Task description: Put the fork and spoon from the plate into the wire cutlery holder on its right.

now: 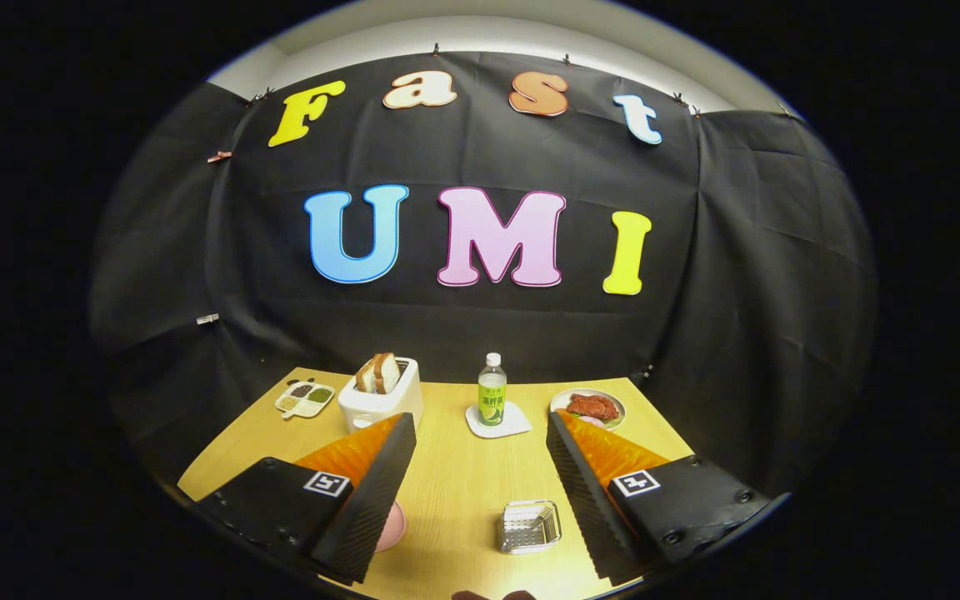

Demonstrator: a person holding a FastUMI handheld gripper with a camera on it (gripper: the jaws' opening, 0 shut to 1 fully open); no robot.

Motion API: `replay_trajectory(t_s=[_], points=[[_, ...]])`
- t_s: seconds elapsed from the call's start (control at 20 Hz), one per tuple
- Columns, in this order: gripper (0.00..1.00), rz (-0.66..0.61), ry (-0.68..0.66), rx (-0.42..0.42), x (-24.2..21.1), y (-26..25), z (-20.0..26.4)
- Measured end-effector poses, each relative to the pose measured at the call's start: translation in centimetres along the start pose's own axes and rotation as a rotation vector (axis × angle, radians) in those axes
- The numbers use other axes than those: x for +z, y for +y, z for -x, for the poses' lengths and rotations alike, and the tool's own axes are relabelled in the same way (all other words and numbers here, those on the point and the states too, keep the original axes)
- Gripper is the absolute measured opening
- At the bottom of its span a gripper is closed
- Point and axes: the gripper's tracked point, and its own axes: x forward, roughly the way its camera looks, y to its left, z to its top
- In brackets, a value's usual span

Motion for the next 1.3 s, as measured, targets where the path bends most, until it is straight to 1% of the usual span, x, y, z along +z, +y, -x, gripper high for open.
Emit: replay_trajectory(t_s=[0.25,0.35,0.45,0.6,0.7,0.8,1.05,1.3], points=[[0.98,0.004,0.066,0.084,-2.4,2.2,-0.8],[0.98,0.005,0.098,0.09,-3.5,2.9,-1.2],[0.99,0.009,0.151,0.12,-5.4,4.8,-2.0],[0.99,0.04,0.251,0.163,-8.9,7.6,-3.0],[0.99,0.057,0.286,0.198,-10.6,9.5,-3.6],[0.99,0.098,0.333,0.202,-12.9,10.5,-4.2],[0.99,0.122,0.536,0.267,-20.3,14.4,-4.8],[0.99,0.144,0.72,0.273,-26.9,16.5,-5.4]])
